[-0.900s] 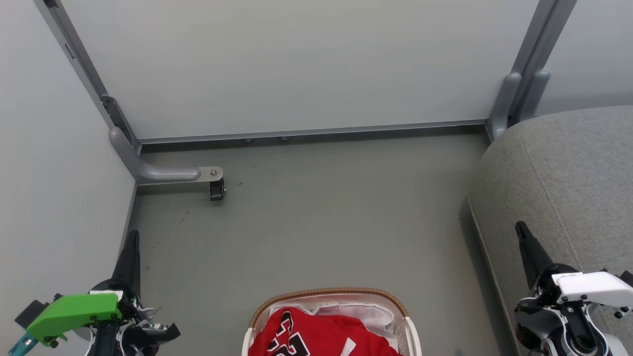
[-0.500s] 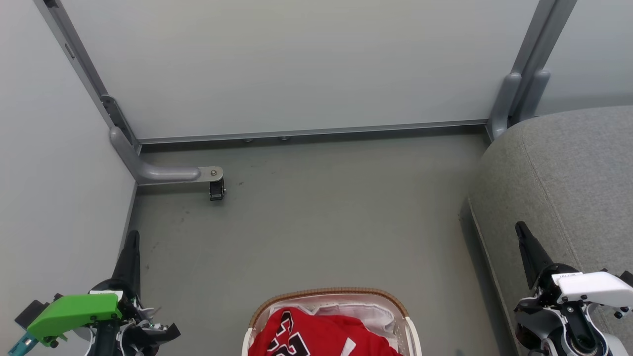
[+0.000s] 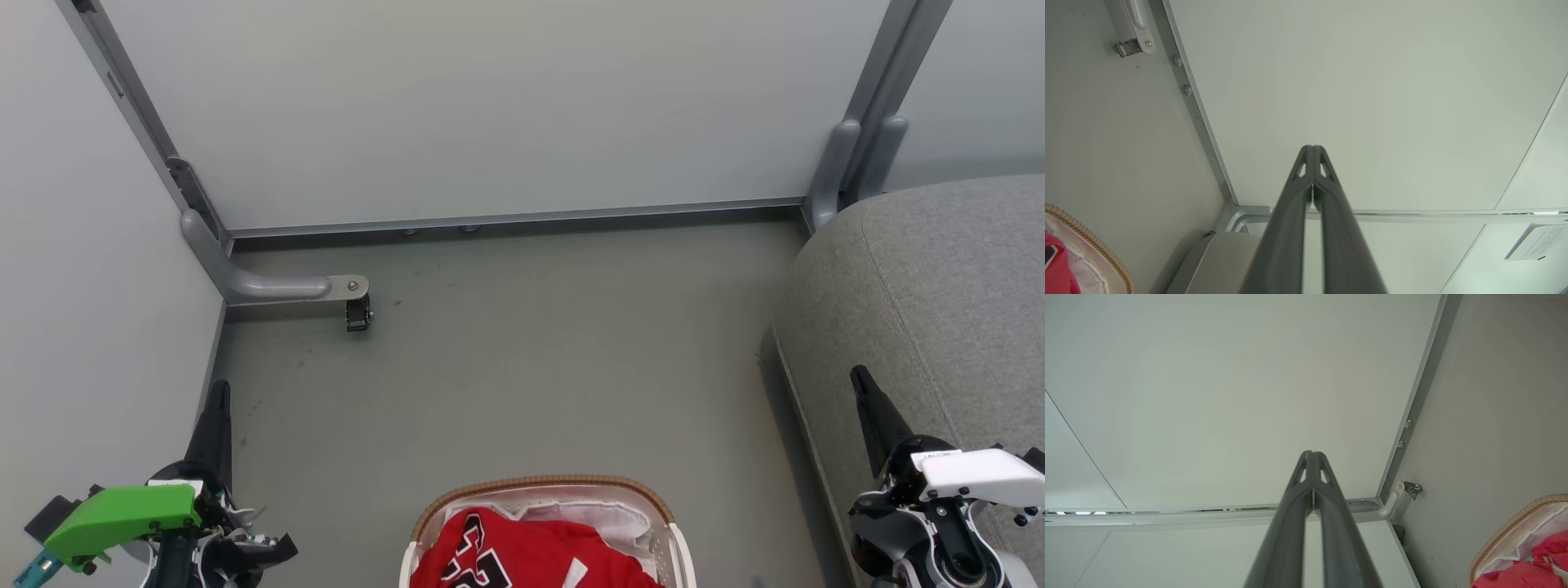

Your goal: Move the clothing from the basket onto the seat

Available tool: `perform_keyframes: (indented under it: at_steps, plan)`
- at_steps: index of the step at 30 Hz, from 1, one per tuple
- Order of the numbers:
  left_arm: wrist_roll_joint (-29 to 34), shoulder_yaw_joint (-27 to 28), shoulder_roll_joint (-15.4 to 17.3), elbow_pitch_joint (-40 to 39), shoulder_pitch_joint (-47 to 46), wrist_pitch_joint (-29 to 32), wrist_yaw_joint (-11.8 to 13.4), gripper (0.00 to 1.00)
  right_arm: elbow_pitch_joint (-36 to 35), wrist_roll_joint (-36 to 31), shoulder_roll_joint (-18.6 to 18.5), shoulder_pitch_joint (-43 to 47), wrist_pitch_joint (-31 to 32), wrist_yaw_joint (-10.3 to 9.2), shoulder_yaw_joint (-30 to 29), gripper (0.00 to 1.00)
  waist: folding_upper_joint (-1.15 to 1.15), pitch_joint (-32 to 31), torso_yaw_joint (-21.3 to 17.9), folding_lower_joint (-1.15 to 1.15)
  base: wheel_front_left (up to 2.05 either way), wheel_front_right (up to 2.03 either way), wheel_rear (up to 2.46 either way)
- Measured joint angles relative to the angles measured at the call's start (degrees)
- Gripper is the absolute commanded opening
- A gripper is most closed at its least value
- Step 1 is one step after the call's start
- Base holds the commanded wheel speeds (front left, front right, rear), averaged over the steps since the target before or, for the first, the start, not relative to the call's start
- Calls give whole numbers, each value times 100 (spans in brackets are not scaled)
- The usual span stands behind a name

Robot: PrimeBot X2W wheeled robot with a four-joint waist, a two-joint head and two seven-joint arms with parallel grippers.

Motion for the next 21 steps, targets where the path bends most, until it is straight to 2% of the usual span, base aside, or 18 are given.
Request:
perform_keyframes:
  at_steps: [6,7,16,21]
  plan:
    - [0,0,0,0,0,0,0,0,0,0,0,0,0,0,0,0,0,0,0,0,0,0,0]
    - [0,0,0,3,1,0,0,100,2,0,0,0,0,0,1,100,0,0,0,0,0,0,0]
    - [71,-81,-53,296,196,-124,13,100,213,-113,38,192,-110,-4,85,100,0,9,5,0,0,0,0]
    - [595,-130,-27,324,190,-264,13,100,218,-580,-78,180,-257,-4,189,100,0,18,8,0,0,0,0]
